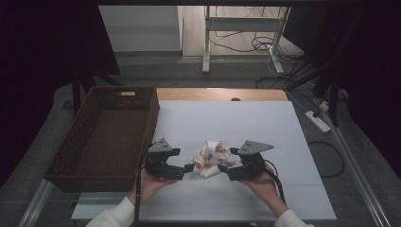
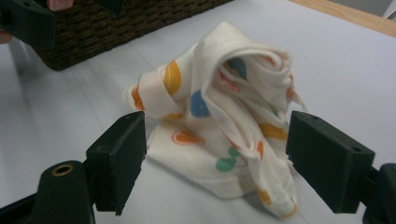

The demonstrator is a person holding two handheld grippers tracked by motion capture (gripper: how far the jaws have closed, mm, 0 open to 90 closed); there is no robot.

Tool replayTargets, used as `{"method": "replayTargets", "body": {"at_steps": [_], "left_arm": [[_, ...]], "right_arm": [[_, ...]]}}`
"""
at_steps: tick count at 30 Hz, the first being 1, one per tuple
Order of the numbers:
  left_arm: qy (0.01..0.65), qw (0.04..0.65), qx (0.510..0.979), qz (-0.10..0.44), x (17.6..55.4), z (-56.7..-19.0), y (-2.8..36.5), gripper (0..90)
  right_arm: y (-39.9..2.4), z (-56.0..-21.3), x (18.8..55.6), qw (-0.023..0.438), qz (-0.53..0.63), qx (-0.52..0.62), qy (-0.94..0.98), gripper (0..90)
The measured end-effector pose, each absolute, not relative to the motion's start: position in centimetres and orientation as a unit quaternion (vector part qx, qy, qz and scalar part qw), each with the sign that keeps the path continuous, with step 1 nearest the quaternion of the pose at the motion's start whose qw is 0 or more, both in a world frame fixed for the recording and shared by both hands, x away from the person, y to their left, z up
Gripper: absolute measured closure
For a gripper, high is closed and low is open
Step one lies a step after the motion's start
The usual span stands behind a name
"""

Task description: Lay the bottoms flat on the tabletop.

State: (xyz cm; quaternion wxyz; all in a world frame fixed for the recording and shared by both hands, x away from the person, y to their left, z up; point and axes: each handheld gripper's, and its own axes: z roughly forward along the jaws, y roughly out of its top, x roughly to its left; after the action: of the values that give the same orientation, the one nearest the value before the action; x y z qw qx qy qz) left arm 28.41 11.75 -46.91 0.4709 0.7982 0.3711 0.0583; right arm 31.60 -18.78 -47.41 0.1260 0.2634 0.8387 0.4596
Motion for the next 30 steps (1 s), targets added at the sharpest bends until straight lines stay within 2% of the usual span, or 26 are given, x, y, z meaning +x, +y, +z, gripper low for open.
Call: {"method": "replayTargets", "body": {"at_steps": [26, 30], "left_arm": [[0.369, 0.46, 0.806, 0.052, 28.2, -47.6, 10.8, 14.9], [0.373, 0.459, 0.805, 0.053, 28.1, -47.7, 11.0, 14.9]], "right_arm": [[-16.5, -46.5, 33.6, 0.13, 0.458, 0.258, 0.841, 22.2], [-16.3, -46.4, 33.9, 0.136, 0.456, 0.259, 0.84, 25.5]]}}
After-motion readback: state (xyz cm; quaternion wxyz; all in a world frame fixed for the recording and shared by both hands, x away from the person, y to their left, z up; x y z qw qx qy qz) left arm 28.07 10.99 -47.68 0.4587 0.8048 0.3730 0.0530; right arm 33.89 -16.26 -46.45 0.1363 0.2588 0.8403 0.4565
